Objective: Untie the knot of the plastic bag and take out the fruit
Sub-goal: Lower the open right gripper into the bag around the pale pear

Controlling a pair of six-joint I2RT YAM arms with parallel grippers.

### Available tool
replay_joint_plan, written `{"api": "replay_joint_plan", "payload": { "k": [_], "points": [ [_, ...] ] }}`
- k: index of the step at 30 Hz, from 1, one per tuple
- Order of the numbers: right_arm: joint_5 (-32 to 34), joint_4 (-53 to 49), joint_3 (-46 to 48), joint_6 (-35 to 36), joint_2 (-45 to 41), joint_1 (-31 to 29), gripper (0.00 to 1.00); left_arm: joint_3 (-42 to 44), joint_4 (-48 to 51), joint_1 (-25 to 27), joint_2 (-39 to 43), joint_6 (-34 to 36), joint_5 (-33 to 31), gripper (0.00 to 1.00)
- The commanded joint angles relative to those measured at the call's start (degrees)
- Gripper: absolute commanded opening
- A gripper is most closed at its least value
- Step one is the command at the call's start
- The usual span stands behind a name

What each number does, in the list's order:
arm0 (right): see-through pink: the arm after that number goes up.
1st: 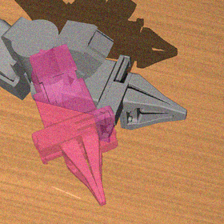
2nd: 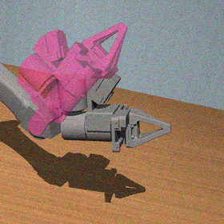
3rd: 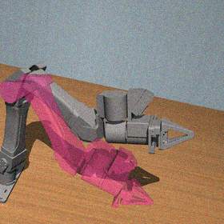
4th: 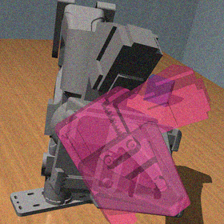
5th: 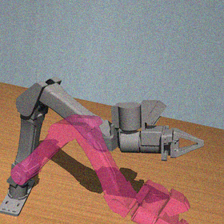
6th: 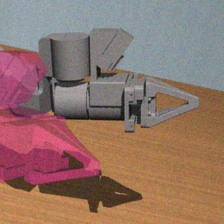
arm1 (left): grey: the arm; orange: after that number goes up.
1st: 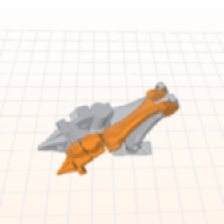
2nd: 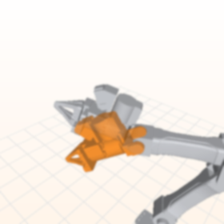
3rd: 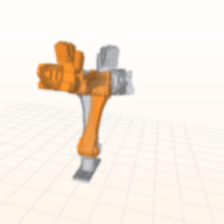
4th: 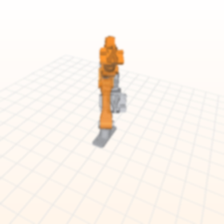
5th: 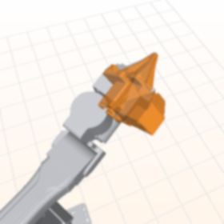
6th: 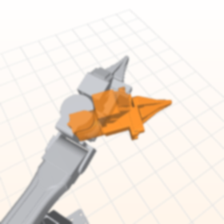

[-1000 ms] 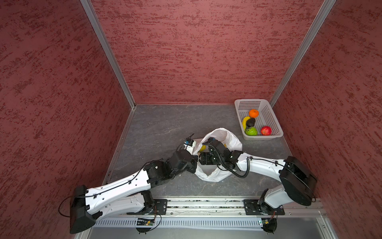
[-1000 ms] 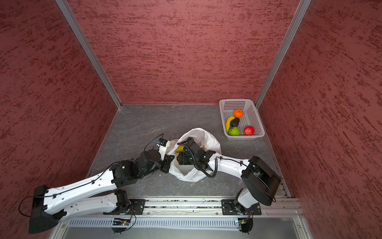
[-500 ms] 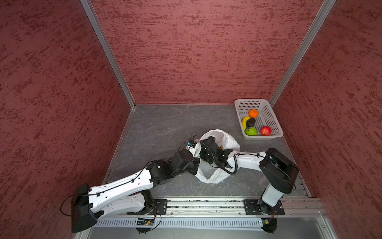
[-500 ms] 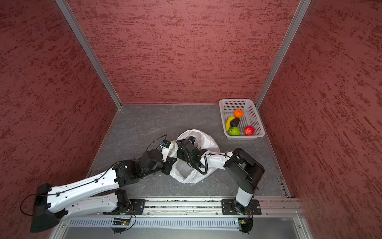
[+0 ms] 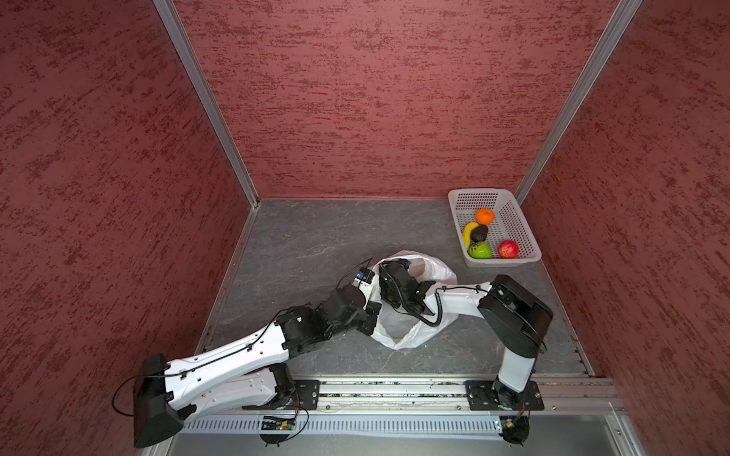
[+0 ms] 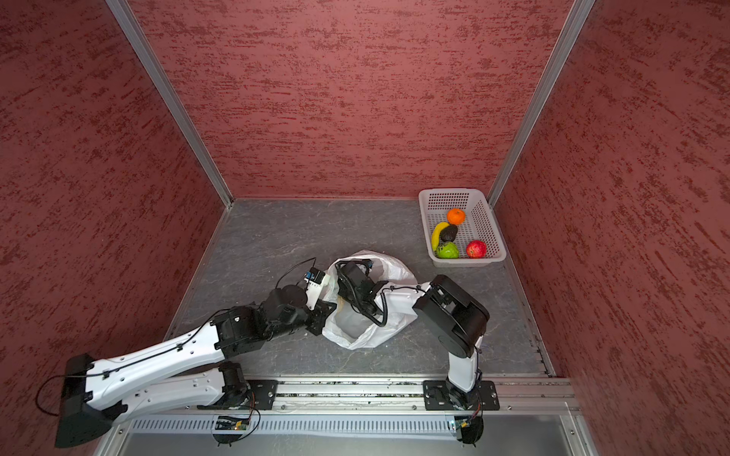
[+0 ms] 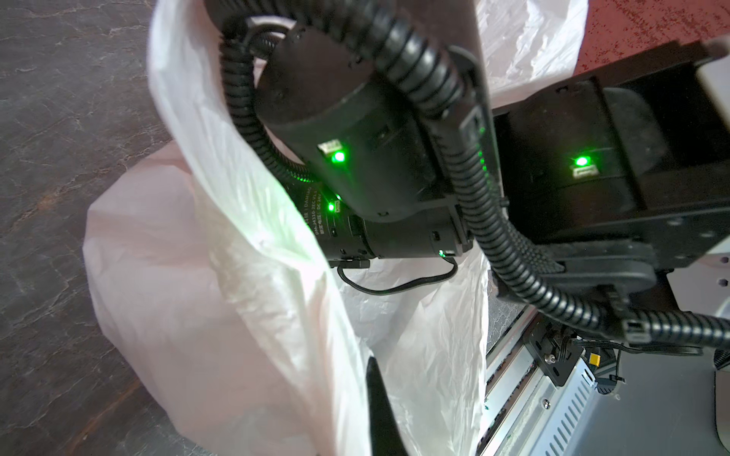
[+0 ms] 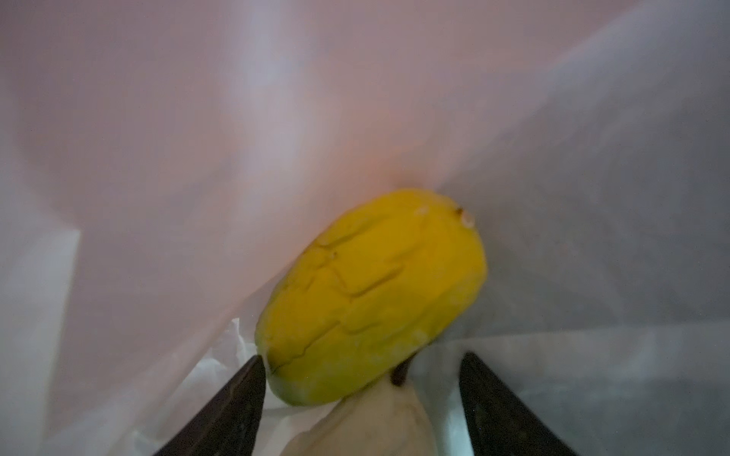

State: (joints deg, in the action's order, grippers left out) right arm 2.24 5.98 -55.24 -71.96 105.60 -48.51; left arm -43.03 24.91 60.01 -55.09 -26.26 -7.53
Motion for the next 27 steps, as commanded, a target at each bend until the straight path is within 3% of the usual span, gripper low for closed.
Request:
{"api": "replay_joint_plan", "payload": {
  "k": [1, 8, 23, 27],
  "points": [
    [2.8, 2.2, 2.6, -5.3, 0.4, 0.4, 0.77, 0.9, 0.3, -0.4, 0.8, 0.6, 0.8, 0.0],
    [1.9, 6.1, 2.3, -3.2, -0.3, 0.7, 0.73, 0.6, 0.5, -0.4, 0.5, 0.6, 0.8, 0.0],
    [-8.5, 1.0, 1.0, 6.0, -1.9, 0.6, 0.73, 0.5, 1.4, -1.9, 0.3, 0.9, 0.7, 0.0],
    [-9.5, 0.4, 0.0, 7.2, -1.2, 0.6, 0.68, 0.6, 1.1, -2.0, 0.1, 0.7, 0.8, 0.0]
  ]
}}
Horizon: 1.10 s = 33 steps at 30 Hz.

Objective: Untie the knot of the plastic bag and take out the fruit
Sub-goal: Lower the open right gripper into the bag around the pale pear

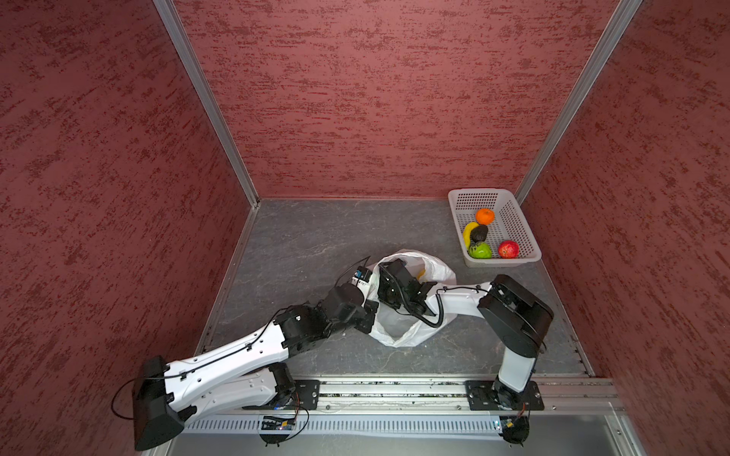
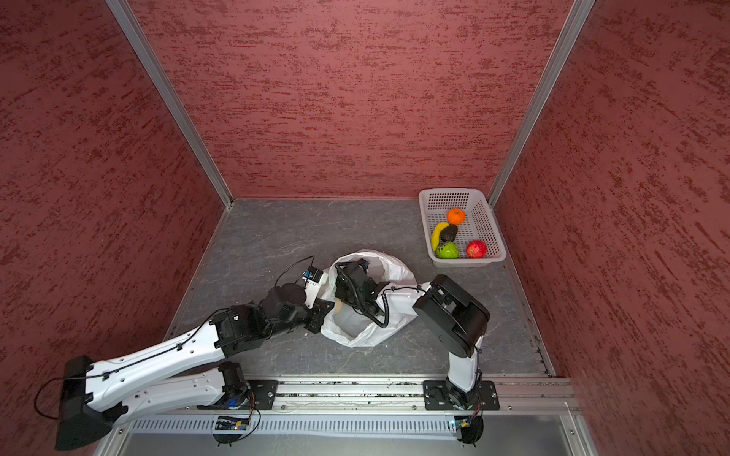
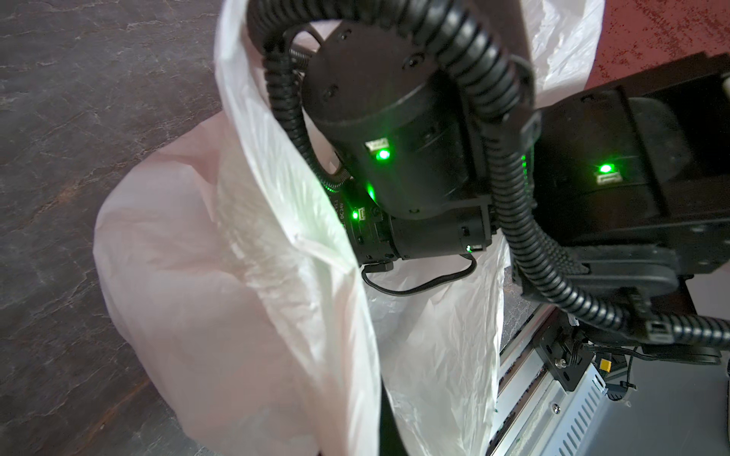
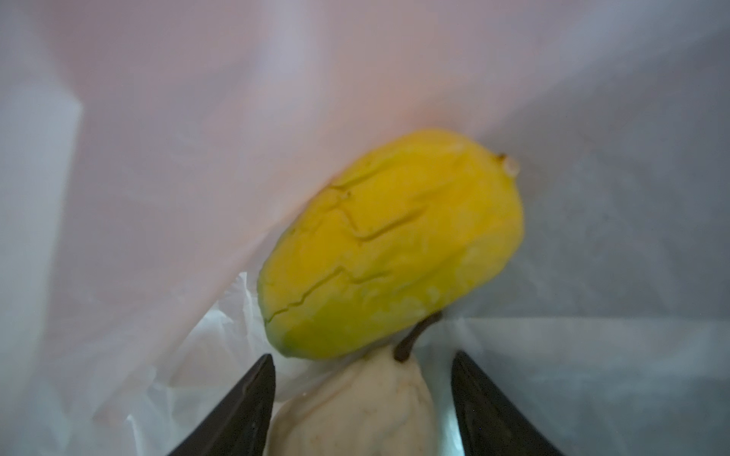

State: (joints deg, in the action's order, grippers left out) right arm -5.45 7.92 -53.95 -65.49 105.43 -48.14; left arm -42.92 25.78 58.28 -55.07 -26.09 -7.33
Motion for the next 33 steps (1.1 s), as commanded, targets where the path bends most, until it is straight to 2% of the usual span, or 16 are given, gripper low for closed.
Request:
{"api": "replay_joint_plan", "payload": {
  "k": [1, 5, 8, 19, 26, 33],
  "points": [
    [-1.9, -1.6, -1.4, 0.7, -0.7, 0.2, 0.64, 0.4, 0.2, -0.3, 0.0, 0.5, 0.6, 0.0],
    [-1.5, -1.6, -1.3, 0.8, -0.8, 0.3, 0.49, 0.1, 0.2, -0.4, -0.5, 0.5, 0.6, 0.0],
    [-1.0, -1.8, -1.0, 1.4, -1.8, 0.3, 0.43, 0.1, 0.4, -0.4, -0.5, 0.4, 0.7, 0.0],
    [2.8, -6.8, 1.9, 3.3, -11.5, 0.6, 0.35, 0.8, 0.8, -0.4, -0.1, 0.1, 0.0, 0.0],
    [4.1, -10.9, 5.6, 3.4, -16.8, 1.1, 0.35, 0.9, 0.8, -0.6, 0.4, 0.3, -0.4, 0.0],
    [2.0, -12.9, 1.6, 7.8, -11.3, 0.9, 0.55, 1.3, 0.6, -0.6, 0.5, 0.1, 0.3, 0.0]
  ]
}}
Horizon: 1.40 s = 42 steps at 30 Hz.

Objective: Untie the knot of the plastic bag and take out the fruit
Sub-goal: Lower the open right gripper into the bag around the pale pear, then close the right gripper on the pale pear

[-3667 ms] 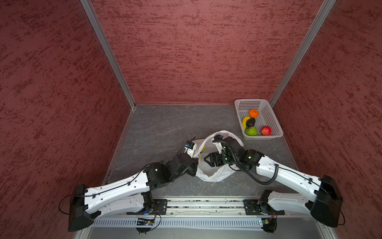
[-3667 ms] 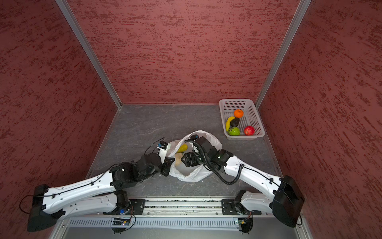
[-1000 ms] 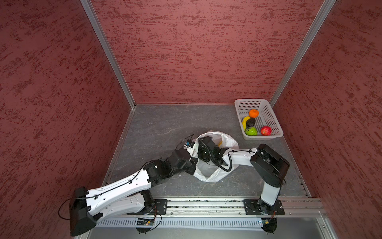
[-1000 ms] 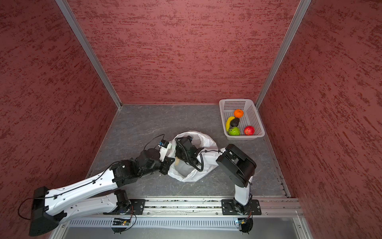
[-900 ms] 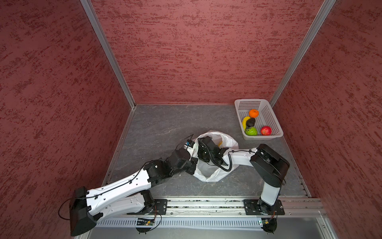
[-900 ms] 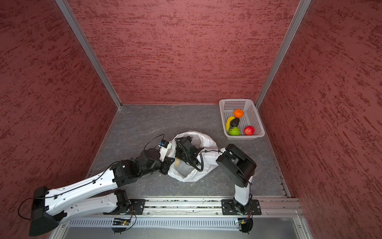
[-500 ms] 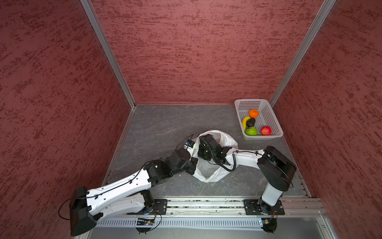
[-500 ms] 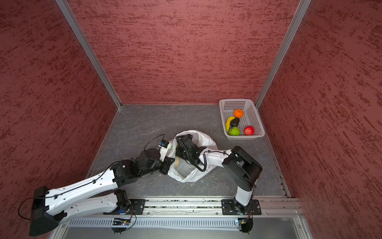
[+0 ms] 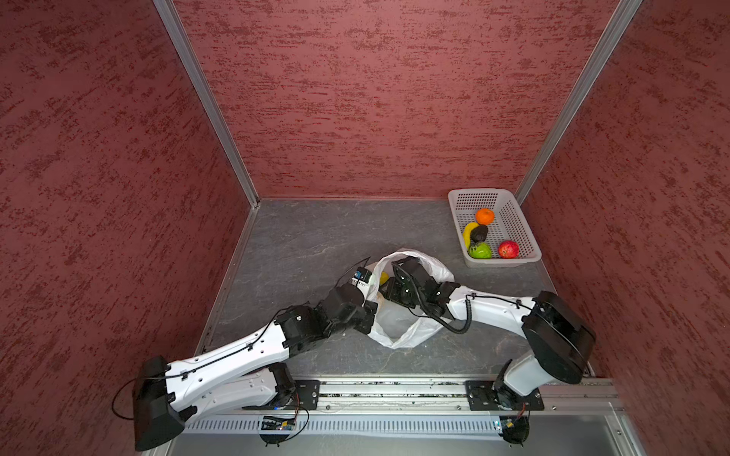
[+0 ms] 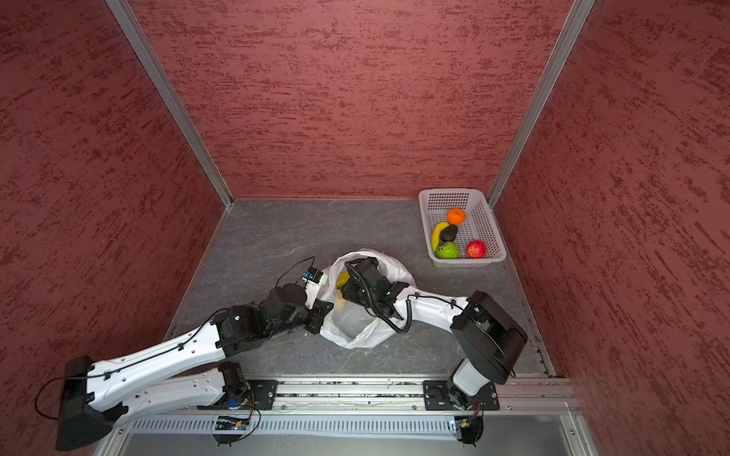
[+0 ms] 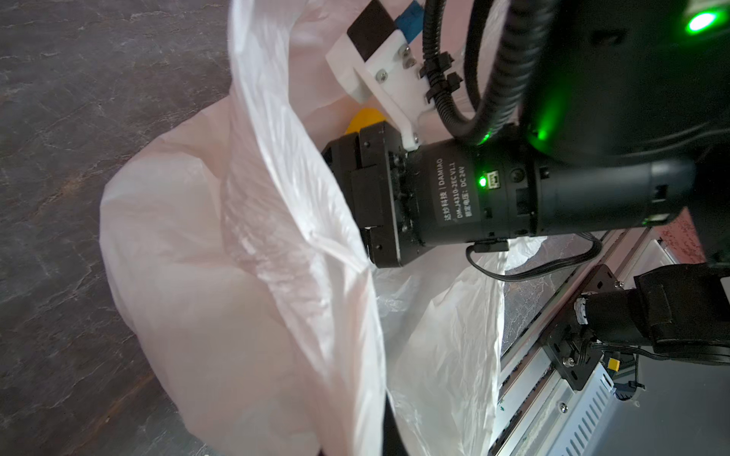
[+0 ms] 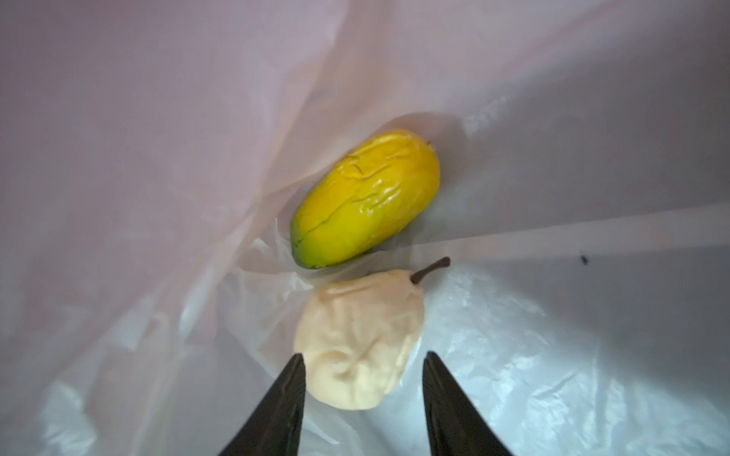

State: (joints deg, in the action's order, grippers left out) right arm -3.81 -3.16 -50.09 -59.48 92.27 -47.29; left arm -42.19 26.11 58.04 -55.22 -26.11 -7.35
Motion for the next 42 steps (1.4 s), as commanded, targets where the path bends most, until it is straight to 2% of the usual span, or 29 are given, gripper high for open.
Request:
{"api": "replay_joint_plan", "payload": {
  "k": [1, 4, 7, 15, 18, 21, 26, 36, 42],
  "points": [
    [-0.1, -1.6, -3.0, 2.2, 3.0, 0.1, 0.58, 0.5, 0.4, -0.4, 0.6, 0.1, 0.4, 0.0],
    [-1.4, -0.6, -5.5, 2.7, 6.0, -0.1, 0.71, 0.3, 0.7, -0.4, 0.6, 0.4, 0.1, 0.0],
    [-2.1, -0.5, -8.5, 3.0, 8.3, -0.7, 0.8, 0.1, 0.9, -0.3, 0.6, 0.4, 0.0, 0.0],
    [-5.0, -5.2, -13.3, 3.3, 12.8, -1.4, 0.91, -0.1, 0.6, -0.4, 0.2, 0.4, 0.0, 0.0],
    [-5.0, -9.2, -14.7, 4.7, 13.2, -1.4, 0.98, -0.2, 0.6, -0.4, 0.0, 0.4, 0.0, 0.0],
    [-4.9, -12.4, -14.9, 6.1, 12.7, -1.5, 0.98, -0.4, 1.1, -0.4, 0.0, 0.4, 0.0, 0.0],
    [-7.2, -10.4, -13.8, 7.2, 11.2, -1.5, 0.98, 0.0, 1.8, -0.4, 0.8, -0.2, 0.0, 0.0],
    [-9.6, -12.5, -17.9, 7.6, 16.6, -2.1, 0.98, 0.2, 2.1, -0.3, 0.7, -0.3, -0.3, 0.0],
    [-9.0, -13.0, -17.7, 6.9, 17.0, -2.1, 0.88, 0.6, 2.7, 0.4, 1.3, -0.6, -1.1, 0.0]
  ]
}}
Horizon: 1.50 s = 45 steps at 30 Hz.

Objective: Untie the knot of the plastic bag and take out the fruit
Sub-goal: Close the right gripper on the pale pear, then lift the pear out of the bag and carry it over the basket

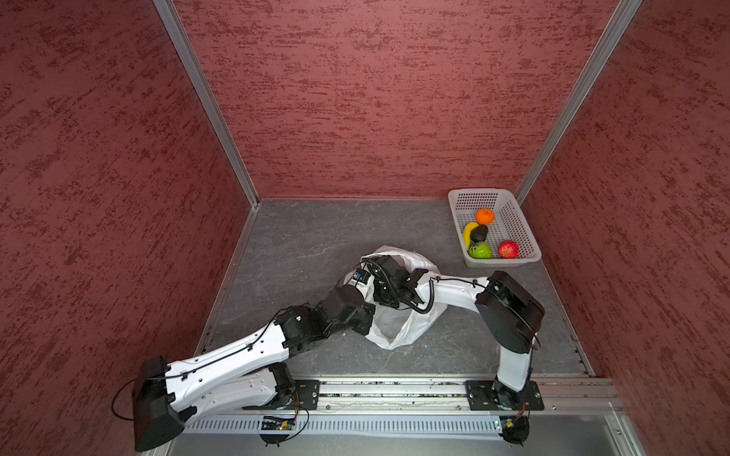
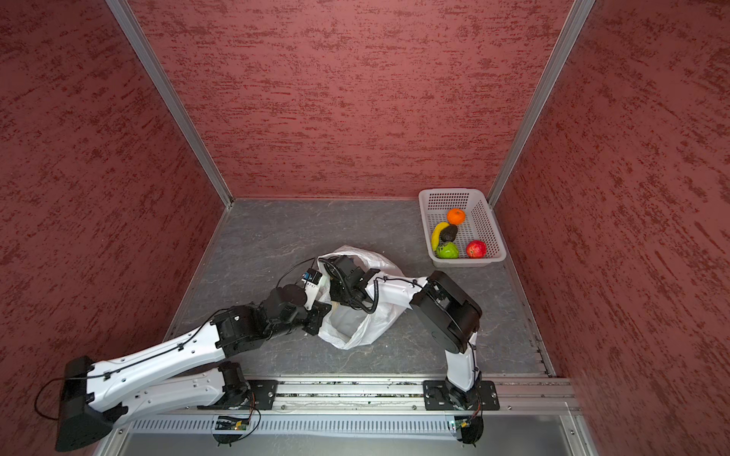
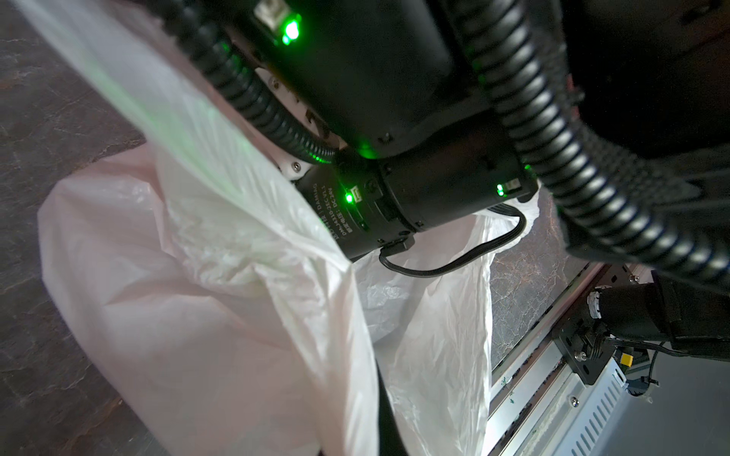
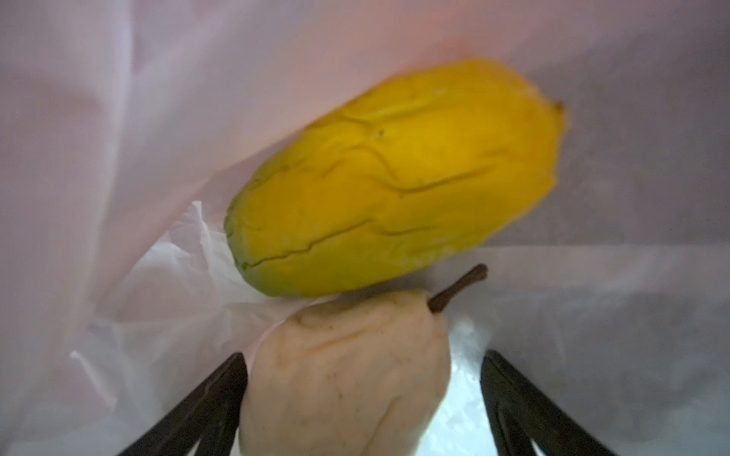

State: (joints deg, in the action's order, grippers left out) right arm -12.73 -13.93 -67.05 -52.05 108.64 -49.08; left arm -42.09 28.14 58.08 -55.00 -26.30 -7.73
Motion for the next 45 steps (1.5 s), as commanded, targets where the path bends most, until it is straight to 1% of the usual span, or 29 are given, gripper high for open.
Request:
{"api": "replay_joint_plan", "payload": {
  "k": [1, 4, 6, 9, 12, 20, 24, 31, 36, 38, 45],
  "points": [
    [-0.1, -2.1, -0.5, -0.5, 0.5, -0.3, 0.84, 0.5, 0.8, 0.5, 1.1, -0.5, -0.8, 0.0],
    [-0.3, -1.4, 0.1, -0.8, 0.2, -0.3, 0.74, 0.6, 0.9, 0.7, 1.2, -0.7, -1.1, 0.0],
    [-0.2, -1.0, 0.7, -1.2, -0.3, -0.3, 0.64, 0.7, 1.0, 1.1, 1.4, -0.9, -1.4, 0.0],
    [0.4, -0.3, 1.7, -1.7, -1.2, -0.3, 0.52, 0.7, 1.3, 1.5, 1.5, -1.1, -1.8, 0.0],
    [1.3, 0.0, 2.5, -2.1, -2.8, -0.3, 0.47, 0.7, 1.5, 1.8, 1.8, -1.1, -2.3, 0.0],
    [2.8, -2.2, 4.9, -1.1, -10.7, -0.3, 0.45, 0.4, 0.8, 1.9, 1.7, -0.9, -3.3, 0.0],
    [2.1, -3.4, 6.5, -0.2, -15.2, -0.3, 0.45, 0.2, 0.1, 1.6, 1.5, -0.9, -3.7, 0.0],
    [1.3, -8.8, 8.9, 0.7, -23.6, -0.4, 0.45, -0.2, -0.8, 0.1, 1.7, -0.1, -3.0, 0.0],
    [2.2, -12.7, 8.2, 1.8, -30.6, -0.5, 0.46, -0.2, -1.4, -0.7, 1.7, 0.8, -2.1, 0.0],
    [1.4, -12.4, 7.6, 2.5, -32.7, -0.5, 0.46, -0.2, -1.8, -0.9, 1.6, 1.0, -1.8, 0.0],
    [-1.7, -15.9, 3.9, 3.3, -36.3, -0.5, 0.45, -0.3, -3.7, -1.1, 0.8, 1.2, -1.5, 0.0]
  ]
}}
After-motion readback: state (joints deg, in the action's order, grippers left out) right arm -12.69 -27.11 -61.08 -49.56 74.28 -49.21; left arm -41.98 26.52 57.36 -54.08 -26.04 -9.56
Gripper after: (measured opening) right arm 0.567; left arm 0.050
